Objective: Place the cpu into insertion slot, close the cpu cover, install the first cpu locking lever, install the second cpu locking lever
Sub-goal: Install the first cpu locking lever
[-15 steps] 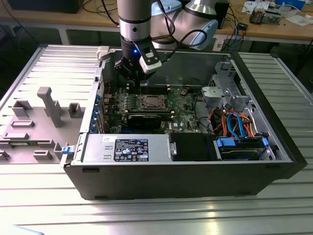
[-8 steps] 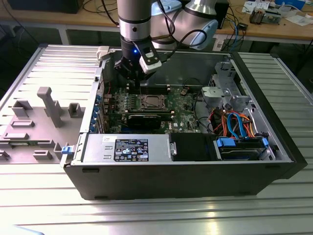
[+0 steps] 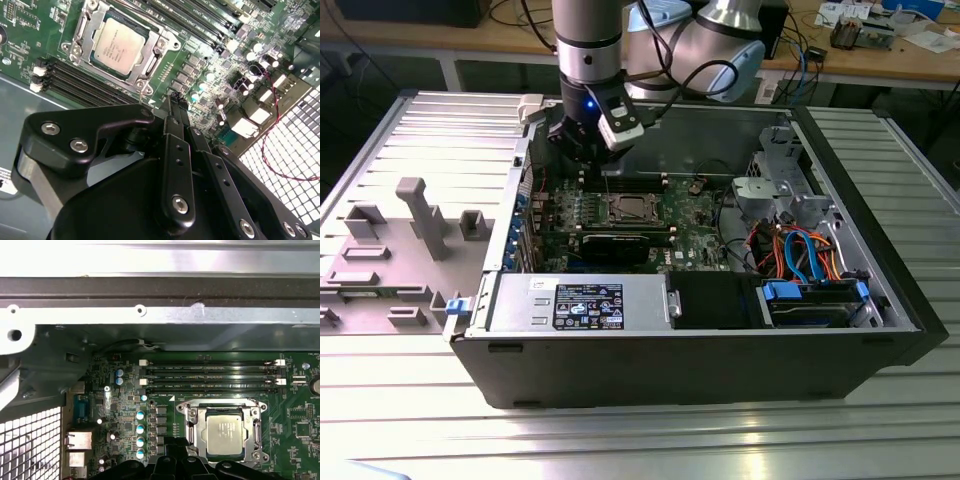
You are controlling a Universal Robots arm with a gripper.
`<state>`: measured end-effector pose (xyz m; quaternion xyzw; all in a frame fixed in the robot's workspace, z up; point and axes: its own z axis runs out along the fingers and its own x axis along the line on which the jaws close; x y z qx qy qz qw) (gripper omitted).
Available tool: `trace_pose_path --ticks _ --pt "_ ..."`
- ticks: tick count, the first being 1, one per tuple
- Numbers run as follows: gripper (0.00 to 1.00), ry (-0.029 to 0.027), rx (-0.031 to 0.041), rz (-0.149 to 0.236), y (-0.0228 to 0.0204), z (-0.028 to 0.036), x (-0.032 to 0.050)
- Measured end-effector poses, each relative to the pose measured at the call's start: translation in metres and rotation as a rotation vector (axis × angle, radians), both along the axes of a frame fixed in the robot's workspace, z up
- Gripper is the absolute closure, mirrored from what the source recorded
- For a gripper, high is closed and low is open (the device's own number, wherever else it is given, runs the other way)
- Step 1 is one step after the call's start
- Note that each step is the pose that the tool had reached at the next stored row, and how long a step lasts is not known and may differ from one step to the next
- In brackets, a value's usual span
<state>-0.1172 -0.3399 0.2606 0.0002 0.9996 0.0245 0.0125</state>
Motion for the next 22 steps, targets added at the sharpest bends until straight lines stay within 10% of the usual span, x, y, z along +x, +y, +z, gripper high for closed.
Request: trace_pose_path --ticks 13,16,22 --pt "0.89 -0.0001 0.0004 0.007 0.0185 -0.0018 0.0001" --pt "0.89 -0.0001 0.0004 0.008 0.0199 -0.0025 0.0118" --pt "0.89 -0.0001 0.0004 0.009 0.019 -0.0028 0.0085"
